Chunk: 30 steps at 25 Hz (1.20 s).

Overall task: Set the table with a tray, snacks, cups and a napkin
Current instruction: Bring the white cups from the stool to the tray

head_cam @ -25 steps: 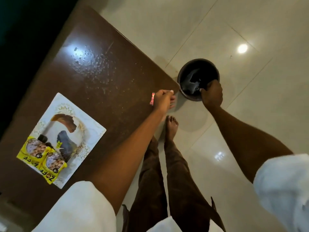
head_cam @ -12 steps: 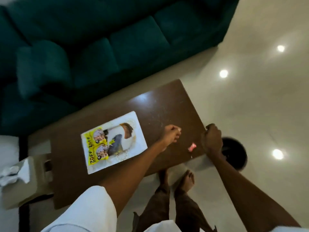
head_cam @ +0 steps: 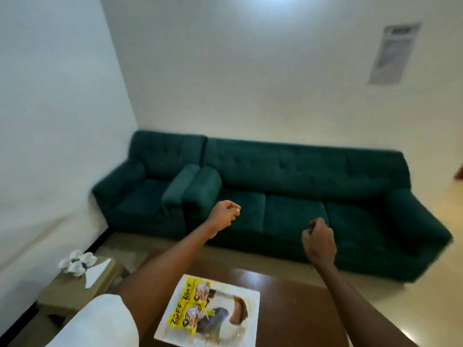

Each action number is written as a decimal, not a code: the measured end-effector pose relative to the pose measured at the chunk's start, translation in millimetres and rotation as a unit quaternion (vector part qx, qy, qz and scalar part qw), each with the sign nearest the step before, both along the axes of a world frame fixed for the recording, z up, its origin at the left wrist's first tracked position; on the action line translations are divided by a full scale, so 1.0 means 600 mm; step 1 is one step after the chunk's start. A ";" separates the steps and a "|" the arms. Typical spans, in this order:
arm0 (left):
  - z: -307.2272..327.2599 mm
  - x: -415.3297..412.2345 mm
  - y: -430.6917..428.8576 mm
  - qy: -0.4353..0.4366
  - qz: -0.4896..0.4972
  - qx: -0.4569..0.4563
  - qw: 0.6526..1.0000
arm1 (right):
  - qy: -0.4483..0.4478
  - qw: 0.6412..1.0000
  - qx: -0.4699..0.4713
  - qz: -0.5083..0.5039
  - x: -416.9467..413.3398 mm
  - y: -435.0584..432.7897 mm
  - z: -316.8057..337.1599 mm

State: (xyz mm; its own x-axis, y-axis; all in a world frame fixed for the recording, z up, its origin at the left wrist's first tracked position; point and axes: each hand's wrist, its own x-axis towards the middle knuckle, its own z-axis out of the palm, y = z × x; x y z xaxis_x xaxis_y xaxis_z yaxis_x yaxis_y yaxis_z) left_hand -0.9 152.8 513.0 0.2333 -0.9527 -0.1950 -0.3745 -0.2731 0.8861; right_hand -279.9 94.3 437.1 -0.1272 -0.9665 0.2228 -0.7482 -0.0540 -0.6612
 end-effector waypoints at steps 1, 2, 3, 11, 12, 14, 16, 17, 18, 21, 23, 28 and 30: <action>0.029 0.034 0.005 -0.011 0.012 -0.019 1.000 | 0.002 1.000 -0.028 0.005 0.033 -0.013 0.034; 0.056 0.071 0.012 -0.024 0.028 -0.042 0.998 | 0.005 0.999 -0.051 0.014 0.069 -0.023 0.069; 0.077 0.106 0.020 -0.042 0.047 -0.065 0.996 | 0.008 0.997 -0.069 0.023 0.104 -0.027 0.100; 0.210 0.415 0.158 -0.203 0.105 -0.134 0.964 | 0.090 0.976 -0.147 0.131 0.435 0.041 0.323; 0.225 0.447 0.179 -0.218 0.109 -0.138 0.960 | 0.091 0.973 -0.159 0.142 0.473 0.057 0.343; 0.255 0.511 0.211 -0.247 0.110 -0.147 0.951 | 0.100 0.966 -0.171 0.168 0.546 0.083 0.380; 0.280 0.560 0.227 -0.259 0.113 -0.152 0.947 | 0.112 0.962 -0.169 0.183 0.607 0.093 0.407; 0.291 0.580 0.232 -0.261 0.116 -0.156 0.946 | 0.117 0.960 -0.168 0.190 0.635 0.091 0.419; 0.300 0.603 0.238 -0.264 0.119 -0.160 0.944 | 0.120 0.958 -0.169 0.200 0.667 0.088 0.427; 0.303 0.676 0.241 -0.303 0.124 -0.151 0.932 | 0.125 0.949 -0.174 0.230 0.778 0.064 0.431; 0.289 0.734 0.231 -0.325 0.125 -0.134 0.928 | 0.122 0.946 -0.158 0.254 0.863 0.035 0.414; 0.183 0.916 0.186 -0.330 0.157 -0.052 0.929 | 0.100 0.931 -0.114 0.331 1.100 -0.033 0.290; 0.107 0.998 0.182 -0.303 0.188 -0.001 0.934 | 0.112 0.916 -0.076 0.377 1.200 -0.039 0.213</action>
